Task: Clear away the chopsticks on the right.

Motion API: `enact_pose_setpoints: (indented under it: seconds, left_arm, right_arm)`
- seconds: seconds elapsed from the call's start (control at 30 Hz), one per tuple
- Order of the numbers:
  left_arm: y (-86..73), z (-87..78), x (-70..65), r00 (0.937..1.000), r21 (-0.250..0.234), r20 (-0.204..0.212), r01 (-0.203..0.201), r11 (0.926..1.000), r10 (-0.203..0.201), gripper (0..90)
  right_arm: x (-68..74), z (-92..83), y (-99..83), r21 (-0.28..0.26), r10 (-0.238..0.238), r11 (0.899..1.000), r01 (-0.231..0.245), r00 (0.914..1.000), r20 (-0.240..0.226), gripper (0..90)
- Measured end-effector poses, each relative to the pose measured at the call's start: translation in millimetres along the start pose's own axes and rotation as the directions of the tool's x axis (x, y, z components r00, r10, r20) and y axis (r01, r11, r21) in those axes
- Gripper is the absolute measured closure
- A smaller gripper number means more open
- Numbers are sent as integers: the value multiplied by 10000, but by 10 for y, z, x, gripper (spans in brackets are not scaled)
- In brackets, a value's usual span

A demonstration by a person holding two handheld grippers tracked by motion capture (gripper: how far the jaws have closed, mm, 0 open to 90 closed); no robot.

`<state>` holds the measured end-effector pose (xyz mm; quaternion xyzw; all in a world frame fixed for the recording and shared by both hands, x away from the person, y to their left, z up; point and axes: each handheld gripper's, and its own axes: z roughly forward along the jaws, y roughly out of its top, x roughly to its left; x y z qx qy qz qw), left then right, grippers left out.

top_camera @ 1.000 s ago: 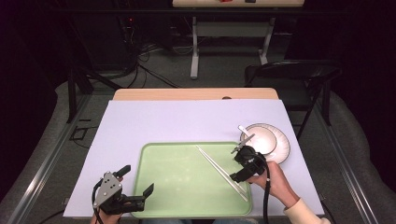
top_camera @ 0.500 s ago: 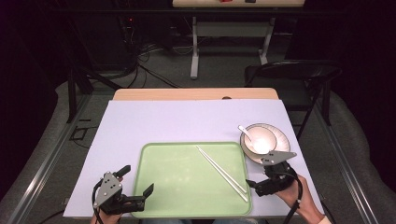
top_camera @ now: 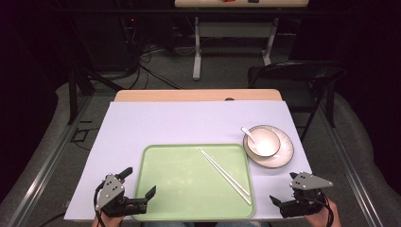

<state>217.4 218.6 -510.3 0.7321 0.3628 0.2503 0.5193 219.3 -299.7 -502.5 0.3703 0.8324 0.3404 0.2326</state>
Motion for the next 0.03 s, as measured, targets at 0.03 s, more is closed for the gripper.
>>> enact_pose_setpoints:
  seconds: [0.03]
  left_arm:
    - [0, 1, -1, 10000, 11, -2, 8, 10000, -8, 2]
  right_arm:
    - [-33, 10, -23, 299, 233, 9993, -242, 9992, 315, 0]
